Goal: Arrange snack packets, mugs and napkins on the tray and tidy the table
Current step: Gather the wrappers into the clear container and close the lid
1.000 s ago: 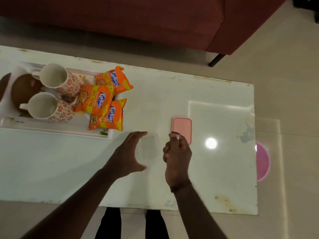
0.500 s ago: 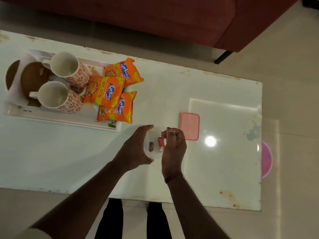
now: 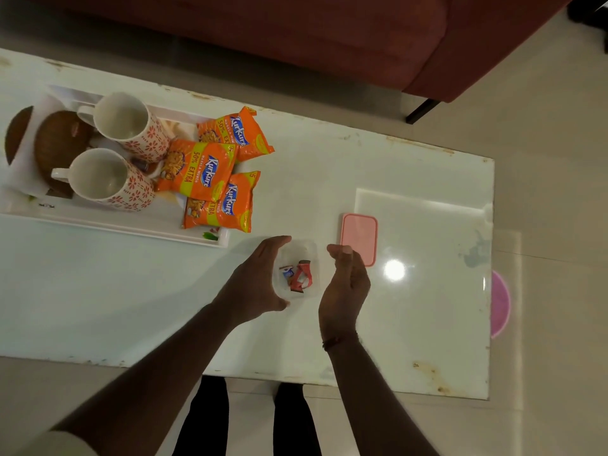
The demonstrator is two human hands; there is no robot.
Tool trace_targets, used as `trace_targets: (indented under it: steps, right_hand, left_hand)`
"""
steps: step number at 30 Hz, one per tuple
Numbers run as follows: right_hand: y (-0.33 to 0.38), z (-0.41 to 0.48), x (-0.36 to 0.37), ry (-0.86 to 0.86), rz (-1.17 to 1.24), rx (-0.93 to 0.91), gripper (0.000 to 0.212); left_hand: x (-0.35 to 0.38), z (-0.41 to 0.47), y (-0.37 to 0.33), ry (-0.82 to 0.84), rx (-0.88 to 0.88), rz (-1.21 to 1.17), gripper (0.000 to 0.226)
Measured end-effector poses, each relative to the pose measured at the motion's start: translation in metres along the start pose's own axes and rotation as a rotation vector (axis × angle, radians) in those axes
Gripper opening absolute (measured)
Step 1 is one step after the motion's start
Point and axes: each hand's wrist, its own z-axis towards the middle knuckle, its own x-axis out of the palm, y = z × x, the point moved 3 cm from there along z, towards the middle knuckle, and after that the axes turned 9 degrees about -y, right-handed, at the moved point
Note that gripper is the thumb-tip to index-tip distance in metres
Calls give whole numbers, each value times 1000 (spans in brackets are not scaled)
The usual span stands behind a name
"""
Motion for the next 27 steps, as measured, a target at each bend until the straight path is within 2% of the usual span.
trace_targets:
  steps: [4, 5, 8, 10, 15, 18, 21, 24, 27]
  right_hand:
    - [1, 41, -7, -151, -226, -10, 16]
    - [-1, 51, -6, -147, -330, -34, 19]
    - [-9, 75, 2, -30, -677, -79, 61]
    - [-13, 83, 7, 30, -816, -99, 75]
    - [-15, 91, 10, 83, -951, -193, 65]
    - [-7, 92, 8, 89, -911, -246, 47]
    - [6, 89, -4, -20, -680, -197, 17]
    - [19, 76, -17, -41, -545, -212, 20]
    - [22, 50, -23, 105, -312, -43, 17]
  left_hand:
    - [1, -1, 4, 7, -30, -26, 114]
    - [1, -1, 4, 4, -32, -27, 114]
    - [2, -2, 3, 3, -28, -29, 115]
    - [1, -2, 2, 2, -20, -29, 116]
    - [-1, -2, -3, 34, -19, -18, 119]
    - [-2, -2, -3, 45, -32, -24, 120]
    - [-1, -2, -4, 42, -27, -18, 121]
    - [-2, -5, -5, 42, -37, -22, 130]
    - [-4, -18, -7, 25, -98, -55, 129]
